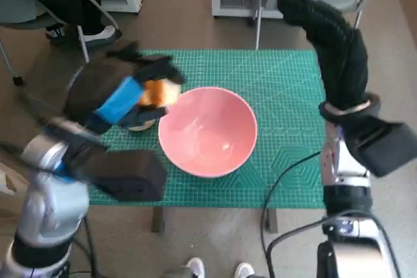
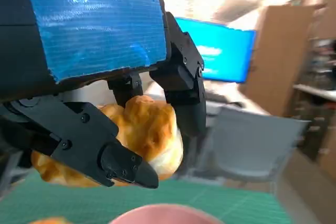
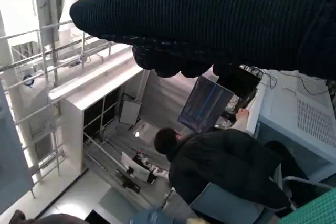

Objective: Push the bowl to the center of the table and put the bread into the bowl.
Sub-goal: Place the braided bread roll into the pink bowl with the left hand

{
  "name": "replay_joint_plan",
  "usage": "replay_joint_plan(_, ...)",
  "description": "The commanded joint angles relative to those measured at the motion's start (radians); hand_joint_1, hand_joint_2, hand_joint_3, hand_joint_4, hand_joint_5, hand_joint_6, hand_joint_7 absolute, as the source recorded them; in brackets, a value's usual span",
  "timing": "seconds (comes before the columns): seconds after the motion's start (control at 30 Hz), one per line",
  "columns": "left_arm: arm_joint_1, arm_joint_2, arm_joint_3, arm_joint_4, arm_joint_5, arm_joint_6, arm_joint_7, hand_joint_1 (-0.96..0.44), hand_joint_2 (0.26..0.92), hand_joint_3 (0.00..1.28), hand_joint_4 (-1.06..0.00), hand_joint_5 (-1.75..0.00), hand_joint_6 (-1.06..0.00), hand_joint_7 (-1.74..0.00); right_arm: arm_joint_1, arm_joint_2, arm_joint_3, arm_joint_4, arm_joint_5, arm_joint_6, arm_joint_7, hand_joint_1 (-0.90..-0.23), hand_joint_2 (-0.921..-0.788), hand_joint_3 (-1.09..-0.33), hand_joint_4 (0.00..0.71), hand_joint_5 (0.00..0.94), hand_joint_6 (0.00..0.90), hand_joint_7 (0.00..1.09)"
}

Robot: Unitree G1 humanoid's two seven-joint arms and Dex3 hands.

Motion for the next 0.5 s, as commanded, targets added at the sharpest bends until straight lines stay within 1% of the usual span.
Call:
replay_joint_plan(0.03, -0.055, -0.032, -0.024, 0.094, -0.020, -0.066, 0.040, 0.00, 0.901, 0.06, -0.76, -1.13, -0.64, -1.11, 0.024, -0.008, -0.003, 0.000, -0.010, 0.005, -0.009, -0.667, -0.921, -0.754, 0.193, 0.001, 0.063, 0.32)
replay_joint_plan(0.1, -0.077, -0.050, -0.035, 0.152, -0.033, -0.101, 0.059, 0.00, 0.902, 0.06, -0.77, -1.13, -0.64, -1.11, 0.026, -0.010, -0.004, 0.000, -0.012, 0.003, -0.011, -0.666, -0.921, -0.754, 0.193, 0.001, 0.062, 0.32)
replay_joint_plan(0.17, -0.083, -0.054, -0.036, 0.172, -0.036, -0.118, 0.066, 0.00, 0.903, 0.06, -0.78, -1.13, -0.64, -1.11, 0.027, -0.011, -0.003, 0.000, -0.012, 0.002, -0.012, -0.665, -0.921, -0.754, 0.193, 0.001, 0.062, 0.32)
replay_joint_plan(0.23, -0.117, -0.090, -0.059, 0.264, -0.054, -0.157, 0.082, 0.00, 0.903, 0.06, -0.78, -1.13, -0.64, -1.10, 0.032, -0.013, -0.004, -0.003, -0.015, -0.005, -0.015, -0.664, -0.921, -0.755, 0.194, 0.001, 0.062, 0.32)
replay_joint_plan(0.27, -0.127, -0.100, -0.065, 0.293, -0.059, -0.170, 0.087, 0.00, 0.894, 0.08, -0.77, -1.14, -0.63, -1.10, 0.033, -0.014, -0.004, -0.004, -0.016, -0.007, -0.017, -0.664, -0.921, -0.758, 0.194, 0.001, 0.062, 0.33)
replay_joint_plan(0.33, -0.135, -0.106, -0.067, 0.317, -0.063, -0.186, 0.094, 0.00, 0.871, 0.13, -0.77, -1.16, -0.63, -1.10, 0.034, -0.015, -0.004, -0.004, -0.016, -0.009, -0.018, -0.663, -0.921, -0.761, 0.194, 0.002, 0.062, 0.33)
replay_joint_plan(0.5, -0.148, -0.120, -0.071, 0.355, -0.069, -0.213, 0.099, 0.00, 0.858, 0.15, -0.77, -1.17, -0.62, -1.10, 0.034, -0.017, -0.005, -0.001, -0.018, -0.013, -0.019, -0.663, -0.921, -0.763, 0.195, 0.002, 0.061, 0.33)
